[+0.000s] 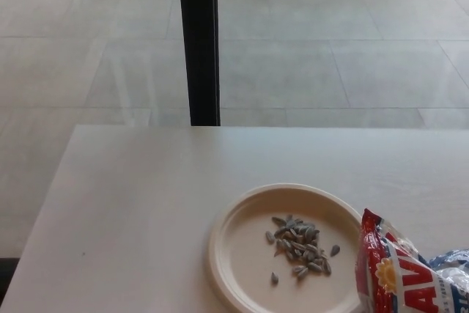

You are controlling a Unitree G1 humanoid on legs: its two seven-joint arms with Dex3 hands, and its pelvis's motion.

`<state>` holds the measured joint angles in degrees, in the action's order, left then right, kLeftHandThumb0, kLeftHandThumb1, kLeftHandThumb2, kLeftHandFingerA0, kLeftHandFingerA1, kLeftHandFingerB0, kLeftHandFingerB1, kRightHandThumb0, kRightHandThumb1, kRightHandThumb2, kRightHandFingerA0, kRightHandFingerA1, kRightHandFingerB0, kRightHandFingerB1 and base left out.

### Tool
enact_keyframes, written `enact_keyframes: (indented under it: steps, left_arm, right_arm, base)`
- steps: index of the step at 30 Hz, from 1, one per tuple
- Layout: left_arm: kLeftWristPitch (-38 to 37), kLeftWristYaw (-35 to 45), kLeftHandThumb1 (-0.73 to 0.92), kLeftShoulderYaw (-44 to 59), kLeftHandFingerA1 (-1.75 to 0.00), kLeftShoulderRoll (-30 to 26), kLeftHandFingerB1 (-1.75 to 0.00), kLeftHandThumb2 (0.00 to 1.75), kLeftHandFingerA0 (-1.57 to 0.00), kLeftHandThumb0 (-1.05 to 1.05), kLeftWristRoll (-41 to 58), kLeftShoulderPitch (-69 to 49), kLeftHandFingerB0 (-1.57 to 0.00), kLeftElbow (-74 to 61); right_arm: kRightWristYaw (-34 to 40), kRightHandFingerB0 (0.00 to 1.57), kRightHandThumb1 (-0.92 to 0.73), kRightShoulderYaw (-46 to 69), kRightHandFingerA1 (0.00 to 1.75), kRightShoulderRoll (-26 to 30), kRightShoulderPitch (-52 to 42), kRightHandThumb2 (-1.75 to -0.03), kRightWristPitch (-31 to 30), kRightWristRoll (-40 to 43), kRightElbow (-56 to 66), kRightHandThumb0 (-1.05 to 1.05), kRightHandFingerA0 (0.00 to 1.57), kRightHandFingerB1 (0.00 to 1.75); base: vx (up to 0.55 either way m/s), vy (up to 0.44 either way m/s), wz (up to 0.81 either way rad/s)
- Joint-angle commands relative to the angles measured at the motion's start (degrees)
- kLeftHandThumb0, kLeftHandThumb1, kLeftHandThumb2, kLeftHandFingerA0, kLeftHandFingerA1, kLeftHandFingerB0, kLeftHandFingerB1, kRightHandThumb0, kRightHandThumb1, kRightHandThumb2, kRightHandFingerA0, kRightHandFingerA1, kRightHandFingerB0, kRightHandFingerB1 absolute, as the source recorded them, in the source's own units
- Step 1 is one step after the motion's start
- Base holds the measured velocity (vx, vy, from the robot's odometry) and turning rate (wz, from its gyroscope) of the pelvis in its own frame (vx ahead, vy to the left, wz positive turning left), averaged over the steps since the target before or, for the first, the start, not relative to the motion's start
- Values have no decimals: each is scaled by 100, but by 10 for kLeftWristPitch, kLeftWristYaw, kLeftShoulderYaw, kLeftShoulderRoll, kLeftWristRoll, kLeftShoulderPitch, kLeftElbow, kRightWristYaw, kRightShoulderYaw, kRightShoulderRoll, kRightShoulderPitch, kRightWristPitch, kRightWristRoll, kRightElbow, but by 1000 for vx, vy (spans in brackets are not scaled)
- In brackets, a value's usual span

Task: The robot uses its right hand to pick up a bag of sunflower seeds kept in the middle of the desk and tilts it over a plate kept next to it to pour out a few seeds and then puts the bag of seeds back on the desk

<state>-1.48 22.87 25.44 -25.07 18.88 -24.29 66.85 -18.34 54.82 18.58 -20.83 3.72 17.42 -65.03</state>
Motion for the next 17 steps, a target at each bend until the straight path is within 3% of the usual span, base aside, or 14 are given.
enact_keyframes:
  steps: [1,2,3,4,7,8,9,10,11,14,15,17]
  left_arm:
    - [-8,-5,73,-2,-67,-21,-49,88,-23,-57,-15,9,-4,12]
    - [-7,-5,69,3,-63,-20,-58,120,-19,-32,-10,13,-11,17]
    - [-5,-4,68,1,-64,-20,-58,120,-22,-33,-13,19,-12,17]
    - [-6,0,70,2,-67,-20,-51,95,-22,-58,-12,20,-3,17]
    - [-9,9,73,3,-70,-18,-51,90,-27,-60,-12,26,-5,20]
    - [-15,15,74,4,-64,-20,-50,91,-17,-59,-12,21,-5,22]
    - [-30,18,60,-7,-62,-23,-52,108,-14,-55,-24,17,-1,21]
    - [-21,18,60,-4,-61,-25,-52,108,-13,-55,-20,19,-1,22]
    - [-15,16,76,0,-66,-24,-50,89,-19,-62,-15,22,-4,26]
    - [-33,12,67,-6,-60,-26,-47,101,-11,-63,-24,11,-3,27]
    - [-32,12,81,-6,-59,-26,-36,74,-10,-59,-24,13,-1,30]
    - [-29,14,81,-5,-59,-29,-35,74,-9,-59,-23,14,-1,31]
  right_arm:
    - [-17,0,-68,-29,10,-1,-6,-60,44,22,14,-44,0,25]
    - [-5,2,-66,-39,15,-3,-6,-60,53,16,14,-45,0,25]
    - [1,1,-67,-43,12,-2,-10,-60,58,16,14,-45,0,25]
    - [-5,2,-67,-45,12,-1,-10,-60,55,24,13,-44,0,25]
    - [-6,4,-66,-46,14,-3,-17,-60,56,39,23,-44,0,25]
    - [-8,2,-67,-48,12,-7,-13,-60,61,41,24,-44,0,25]
    - [-7,2,-67,-52,12,-7,-11,-60,62,41,23,-44,0,25]
    - [-16,1,-67,-51,9,-7,-9,-60,71,44,13,-45,0,25]
    - [-15,1,-66,-53,9,-6,-16,-60,69,45,12,-47,0,27]
    - [-19,0,-68,-69,7,-7,-18,-60,65,42,22,-49,0,26]
    - [-21,0,-68,-74,9,-8,-19,-60,66,44,26,-49,0,25]
    - [-16,0,-69,-85,14,-12,-18,-60,64,42,37,-49,0,25]
  base:
    - [0,0,0]
    - [0,0,0]
    - [0,0,0]
    - [0,0,0]
    - [0,0,0]
    - [0,0,0]
    - [0,0,0]
    - [0,0,0]
    - [0,0,0]
    - [0,0,0]
    - [0,0,0]
    - [0,0,0]
